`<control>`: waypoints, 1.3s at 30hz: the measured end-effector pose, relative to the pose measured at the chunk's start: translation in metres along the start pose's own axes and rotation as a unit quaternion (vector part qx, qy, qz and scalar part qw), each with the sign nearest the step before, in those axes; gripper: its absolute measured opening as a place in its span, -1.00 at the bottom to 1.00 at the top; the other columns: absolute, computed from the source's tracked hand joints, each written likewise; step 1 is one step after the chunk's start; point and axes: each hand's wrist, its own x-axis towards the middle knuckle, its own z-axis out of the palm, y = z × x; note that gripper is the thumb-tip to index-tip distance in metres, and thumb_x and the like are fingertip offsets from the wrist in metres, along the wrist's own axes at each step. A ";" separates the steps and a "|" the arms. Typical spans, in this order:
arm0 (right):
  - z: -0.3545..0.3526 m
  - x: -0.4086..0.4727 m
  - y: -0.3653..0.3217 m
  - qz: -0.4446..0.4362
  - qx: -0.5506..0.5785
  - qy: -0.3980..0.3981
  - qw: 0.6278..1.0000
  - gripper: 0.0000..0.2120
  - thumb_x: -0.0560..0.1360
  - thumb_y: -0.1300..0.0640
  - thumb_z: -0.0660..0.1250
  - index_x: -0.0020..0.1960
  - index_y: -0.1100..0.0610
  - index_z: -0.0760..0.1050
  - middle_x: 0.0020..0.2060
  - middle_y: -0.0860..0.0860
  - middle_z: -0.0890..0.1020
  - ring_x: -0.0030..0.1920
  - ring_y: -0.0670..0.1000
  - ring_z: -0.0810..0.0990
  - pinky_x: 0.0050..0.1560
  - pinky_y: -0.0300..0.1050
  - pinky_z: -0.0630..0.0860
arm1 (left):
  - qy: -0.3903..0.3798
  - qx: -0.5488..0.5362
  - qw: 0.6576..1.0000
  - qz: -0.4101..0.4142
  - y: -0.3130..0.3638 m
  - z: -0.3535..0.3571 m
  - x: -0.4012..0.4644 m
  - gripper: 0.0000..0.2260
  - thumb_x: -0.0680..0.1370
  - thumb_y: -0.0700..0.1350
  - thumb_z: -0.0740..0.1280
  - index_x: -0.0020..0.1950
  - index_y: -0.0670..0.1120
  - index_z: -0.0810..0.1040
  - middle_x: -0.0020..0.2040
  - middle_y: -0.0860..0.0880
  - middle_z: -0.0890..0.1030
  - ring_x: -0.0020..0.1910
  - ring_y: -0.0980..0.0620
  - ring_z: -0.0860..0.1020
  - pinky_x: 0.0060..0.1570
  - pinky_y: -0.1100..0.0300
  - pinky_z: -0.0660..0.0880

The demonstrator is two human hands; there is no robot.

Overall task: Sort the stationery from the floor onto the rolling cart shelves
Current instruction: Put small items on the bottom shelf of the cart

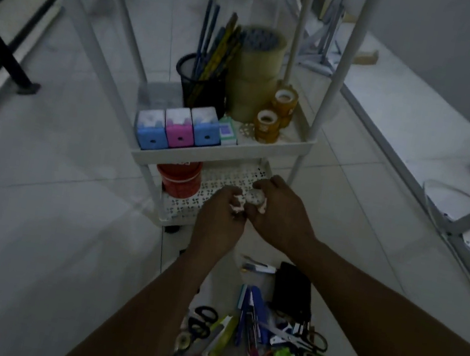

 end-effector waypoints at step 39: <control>0.065 -0.052 0.041 -0.001 -0.274 -0.292 0.916 -0.39 0.45 0.12 0.38 0.42 0.09 0.20 0.27 0.13 0.43 0.23 0.15 0.43 0.21 0.05 0.36 | -0.268 0.145 0.942 -0.141 -0.134 -0.030 -0.048 -0.50 0.37 -0.23 0.52 0.28 -0.16 0.47 0.30 -0.14 0.47 0.25 -0.08 0.45 0.09 0.27 0.37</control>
